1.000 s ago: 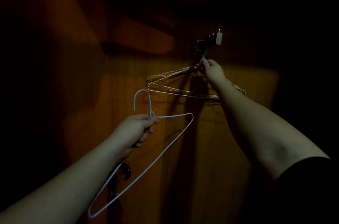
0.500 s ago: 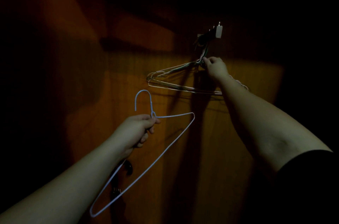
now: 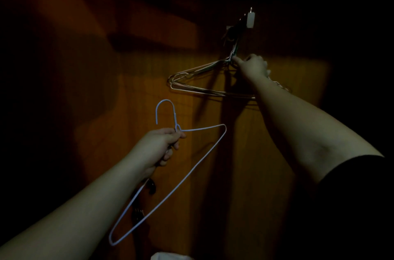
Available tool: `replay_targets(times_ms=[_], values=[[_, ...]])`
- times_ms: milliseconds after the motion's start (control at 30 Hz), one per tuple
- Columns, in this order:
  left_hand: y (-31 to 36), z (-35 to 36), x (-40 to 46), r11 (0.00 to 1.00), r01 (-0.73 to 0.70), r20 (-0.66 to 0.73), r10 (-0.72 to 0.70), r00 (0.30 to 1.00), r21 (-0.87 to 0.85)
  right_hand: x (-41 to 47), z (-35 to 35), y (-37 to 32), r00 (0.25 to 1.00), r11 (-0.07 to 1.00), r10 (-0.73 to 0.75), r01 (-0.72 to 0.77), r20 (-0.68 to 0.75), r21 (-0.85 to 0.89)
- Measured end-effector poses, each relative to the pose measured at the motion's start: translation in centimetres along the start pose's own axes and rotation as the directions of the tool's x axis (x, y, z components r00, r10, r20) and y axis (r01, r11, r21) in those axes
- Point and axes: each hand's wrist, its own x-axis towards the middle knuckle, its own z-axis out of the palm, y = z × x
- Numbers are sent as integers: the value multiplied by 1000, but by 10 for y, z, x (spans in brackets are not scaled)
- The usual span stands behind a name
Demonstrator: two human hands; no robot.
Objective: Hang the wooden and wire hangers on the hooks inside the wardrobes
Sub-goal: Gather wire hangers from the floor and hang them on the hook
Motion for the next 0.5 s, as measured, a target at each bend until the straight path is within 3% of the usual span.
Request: replay_targets(times_ms=[500], values=[[4, -2, -5, 1000, -17, 27, 17, 999, -6, 1, -7, -2, 998, 1000, 15, -14, 59, -3]])
